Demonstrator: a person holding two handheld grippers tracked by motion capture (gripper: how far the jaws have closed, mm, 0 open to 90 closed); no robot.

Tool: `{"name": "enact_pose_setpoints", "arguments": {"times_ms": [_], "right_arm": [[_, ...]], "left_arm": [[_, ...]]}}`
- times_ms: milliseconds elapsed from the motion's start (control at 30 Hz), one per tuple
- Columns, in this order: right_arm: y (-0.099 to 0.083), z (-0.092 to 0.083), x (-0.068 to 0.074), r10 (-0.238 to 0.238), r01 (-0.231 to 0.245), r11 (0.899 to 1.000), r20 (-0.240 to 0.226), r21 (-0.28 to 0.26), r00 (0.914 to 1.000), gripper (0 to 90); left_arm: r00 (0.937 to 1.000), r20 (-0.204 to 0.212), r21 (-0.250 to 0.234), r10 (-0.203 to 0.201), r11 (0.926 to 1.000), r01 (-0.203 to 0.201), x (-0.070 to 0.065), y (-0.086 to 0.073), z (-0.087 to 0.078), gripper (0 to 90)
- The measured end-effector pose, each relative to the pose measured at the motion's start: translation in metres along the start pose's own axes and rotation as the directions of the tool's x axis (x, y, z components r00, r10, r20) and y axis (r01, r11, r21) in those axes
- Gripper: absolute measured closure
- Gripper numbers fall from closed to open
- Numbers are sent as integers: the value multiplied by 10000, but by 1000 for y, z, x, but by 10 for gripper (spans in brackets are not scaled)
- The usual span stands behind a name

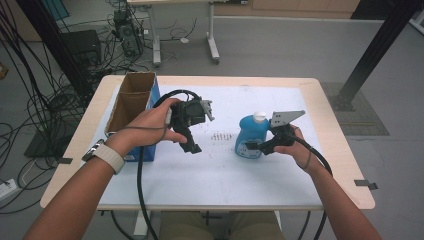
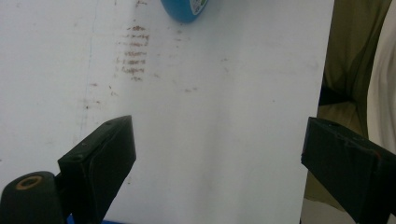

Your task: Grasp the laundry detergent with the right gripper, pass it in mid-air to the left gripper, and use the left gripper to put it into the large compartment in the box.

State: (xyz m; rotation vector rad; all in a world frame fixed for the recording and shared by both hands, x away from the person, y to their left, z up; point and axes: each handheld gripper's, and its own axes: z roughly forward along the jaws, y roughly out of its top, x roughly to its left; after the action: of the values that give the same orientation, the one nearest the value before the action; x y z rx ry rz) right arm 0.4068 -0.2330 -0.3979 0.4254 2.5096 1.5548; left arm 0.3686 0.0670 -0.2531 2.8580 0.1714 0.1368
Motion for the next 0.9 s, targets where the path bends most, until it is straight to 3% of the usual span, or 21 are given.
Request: {"name": "enact_pose_setpoints", "arguments": {"times_ms": [900], "right_arm": [[-1,5,1,-99,98,9999,-78,-122,9999,322]], "left_arm": [[10000,-7,9,-20,10000,20,0,-1,0,107]]}}
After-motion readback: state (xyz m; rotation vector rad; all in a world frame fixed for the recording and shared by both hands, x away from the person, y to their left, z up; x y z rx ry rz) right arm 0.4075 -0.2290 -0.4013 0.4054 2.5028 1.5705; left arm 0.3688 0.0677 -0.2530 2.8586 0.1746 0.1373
